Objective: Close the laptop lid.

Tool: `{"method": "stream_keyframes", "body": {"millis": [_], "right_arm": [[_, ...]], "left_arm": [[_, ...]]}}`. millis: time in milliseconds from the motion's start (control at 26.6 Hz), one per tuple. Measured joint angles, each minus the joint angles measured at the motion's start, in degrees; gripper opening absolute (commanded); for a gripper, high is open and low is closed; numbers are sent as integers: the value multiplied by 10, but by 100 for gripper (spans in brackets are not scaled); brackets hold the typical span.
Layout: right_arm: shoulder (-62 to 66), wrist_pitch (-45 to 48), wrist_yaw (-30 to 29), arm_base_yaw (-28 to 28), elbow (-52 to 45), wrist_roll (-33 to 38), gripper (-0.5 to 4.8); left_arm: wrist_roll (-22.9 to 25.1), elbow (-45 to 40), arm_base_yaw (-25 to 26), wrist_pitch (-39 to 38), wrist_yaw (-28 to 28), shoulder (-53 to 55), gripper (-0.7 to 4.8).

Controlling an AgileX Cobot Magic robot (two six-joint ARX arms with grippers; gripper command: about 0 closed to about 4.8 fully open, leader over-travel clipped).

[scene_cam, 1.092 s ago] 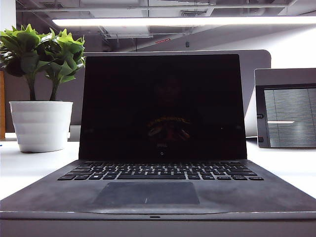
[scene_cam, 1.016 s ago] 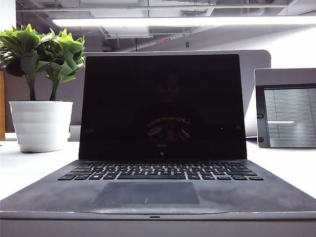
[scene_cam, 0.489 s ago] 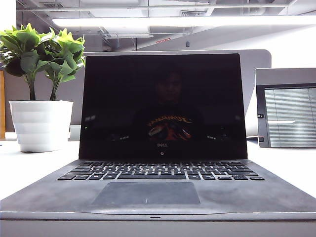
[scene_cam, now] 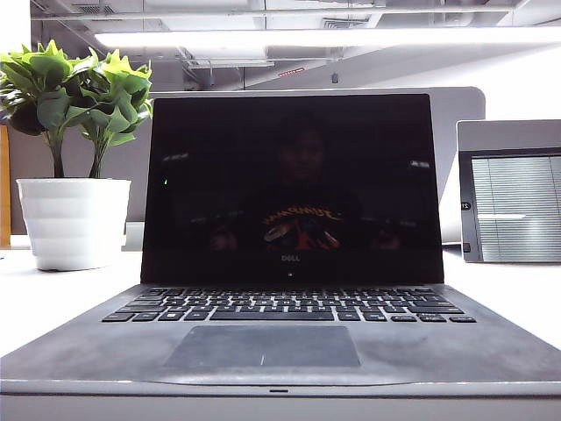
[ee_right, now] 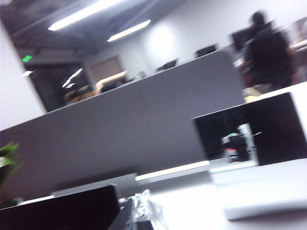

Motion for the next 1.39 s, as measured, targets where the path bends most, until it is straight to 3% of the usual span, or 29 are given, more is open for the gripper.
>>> {"method": "stream_keyframes", "body": {"millis": [151,264,376,489,640,904,979,1092,1205,1318,1393], "right_arm": [[154,59,-54,0,91,0,-5],[274,60,-87,0,172,-2,-5],[374,59,-138,0,237,-19,-5],[487,42,-164,0,312,-85,-5],[614,30,-216,-14,369,-106,-5],[762,26,-297,-16,458,-109,-5],[795,21,-339,-16,478,-110,-5],[827,-3,-411,-16,491,-113,-5],[827,-24,-438,-16,493,-139,-5],[827,-38,-458,-16,492,-150,-5],[827,-39,-460,-15,492,-152,-5]], "left_arm": [[-17,80,0,-1,46,115,-5],[21,147,0,-5,90,214,-5],[28,197,0,1,144,313,-5],[65,250,0,-2,178,433,-5],[127,274,5,14,179,560,-5],[173,274,7,61,240,700,-6],[183,273,10,83,275,731,-6],[184,275,37,173,377,790,-6],[182,291,61,190,439,829,-6],[155,348,76,198,577,905,-5],[129,383,75,198,631,942,-5]]}}
